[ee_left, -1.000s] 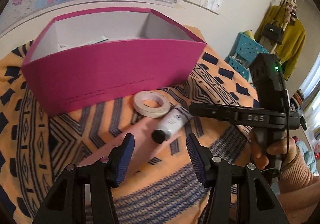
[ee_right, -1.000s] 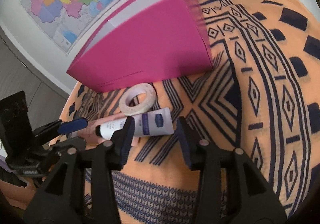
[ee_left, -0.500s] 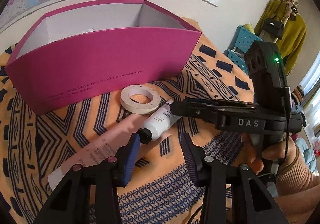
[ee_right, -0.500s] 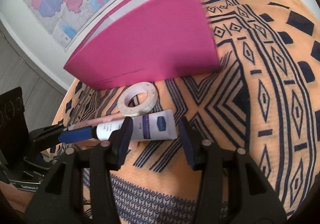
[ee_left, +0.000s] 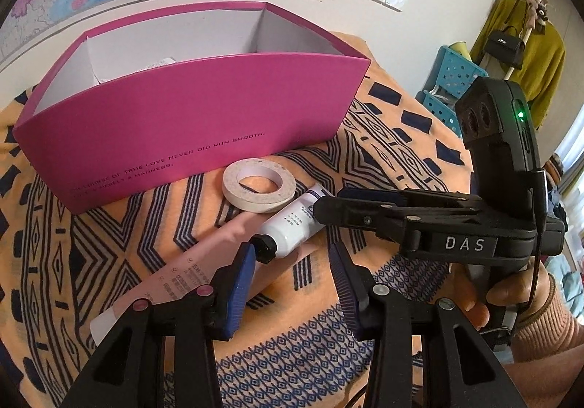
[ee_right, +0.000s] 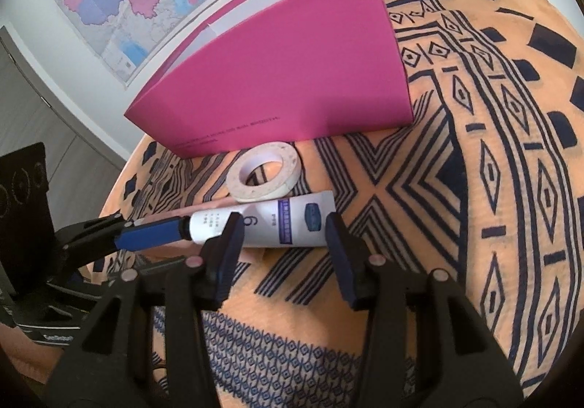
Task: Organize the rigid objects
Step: 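Close the right gripper around the middle of the white tube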
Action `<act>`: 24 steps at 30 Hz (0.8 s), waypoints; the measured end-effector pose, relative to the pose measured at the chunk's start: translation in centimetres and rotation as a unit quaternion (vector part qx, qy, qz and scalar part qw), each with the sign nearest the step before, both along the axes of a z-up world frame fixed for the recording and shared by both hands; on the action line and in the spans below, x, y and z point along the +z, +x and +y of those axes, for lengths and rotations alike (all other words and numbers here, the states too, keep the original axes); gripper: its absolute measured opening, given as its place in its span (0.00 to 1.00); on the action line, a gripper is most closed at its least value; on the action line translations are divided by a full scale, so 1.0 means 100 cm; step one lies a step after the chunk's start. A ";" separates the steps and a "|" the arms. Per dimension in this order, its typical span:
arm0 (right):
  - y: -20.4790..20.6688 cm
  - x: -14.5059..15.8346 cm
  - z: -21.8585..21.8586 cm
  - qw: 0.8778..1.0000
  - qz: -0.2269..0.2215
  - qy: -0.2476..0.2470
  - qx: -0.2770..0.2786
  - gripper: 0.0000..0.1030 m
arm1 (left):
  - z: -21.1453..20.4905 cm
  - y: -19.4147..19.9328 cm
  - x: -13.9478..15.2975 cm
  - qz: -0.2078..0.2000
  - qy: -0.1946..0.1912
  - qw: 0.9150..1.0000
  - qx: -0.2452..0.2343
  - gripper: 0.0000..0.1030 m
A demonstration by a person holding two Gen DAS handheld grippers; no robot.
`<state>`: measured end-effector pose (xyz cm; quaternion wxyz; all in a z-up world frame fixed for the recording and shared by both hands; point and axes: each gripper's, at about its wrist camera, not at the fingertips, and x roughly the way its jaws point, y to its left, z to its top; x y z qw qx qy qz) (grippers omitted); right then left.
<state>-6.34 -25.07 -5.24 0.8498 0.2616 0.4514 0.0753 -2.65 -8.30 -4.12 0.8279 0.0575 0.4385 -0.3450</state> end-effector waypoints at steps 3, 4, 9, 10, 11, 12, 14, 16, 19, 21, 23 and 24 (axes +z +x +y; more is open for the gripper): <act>0.000 0.000 -0.001 1.000 0.001 0.005 -0.002 0.48 | -0.001 0.000 0.000 -0.002 0.000 1.000 0.000 0.42; 0.000 0.000 -0.001 1.000 0.001 0.005 -0.003 0.48 | -0.001 -0.001 0.001 -0.003 0.000 1.000 0.000 0.42; -0.003 0.001 -0.002 1.000 -0.005 0.018 -0.003 0.48 | -0.003 -0.002 0.002 -0.008 0.000 1.000 -0.001 0.42; -0.004 0.002 -0.002 1.000 -0.008 0.024 -0.002 0.48 | -0.003 -0.002 0.002 -0.008 0.000 1.000 -0.002 0.42; -0.005 0.003 -0.001 1.000 -0.009 0.023 -0.001 0.48 | -0.004 -0.002 0.002 -0.009 -0.001 1.000 -0.002 0.42; -0.005 0.003 0.000 1.000 -0.008 0.018 -0.001 0.48 | -0.004 -0.002 0.002 -0.008 -0.001 1.000 -0.002 0.42; -0.005 0.004 0.000 1.000 -0.008 0.017 -0.003 0.48 | -0.003 -0.002 0.001 -0.008 0.000 1.000 -0.002 0.42; -0.004 0.003 -0.001 1.000 -0.005 0.015 -0.006 0.48 | -0.003 -0.001 0.000 -0.007 0.001 1.000 0.000 0.42; -0.005 0.001 -0.005 1.000 0.004 0.005 -0.015 0.48 | 0.001 0.001 -0.001 -0.004 0.003 1.000 0.009 0.42; -0.005 0.001 -0.007 1.000 0.006 0.004 -0.020 0.48 | 0.006 0.005 -0.003 -0.002 0.006 1.000 0.021 0.42; -0.004 0.000 -0.008 1.000 0.009 0.000 -0.023 0.48 | 0.011 0.008 -0.004 0.001 0.005 1.000 0.029 0.42; -0.004 0.000 -0.008 1.000 0.009 -0.001 -0.022 0.48 | 0.013 0.008 -0.003 0.001 0.003 1.000 0.030 0.42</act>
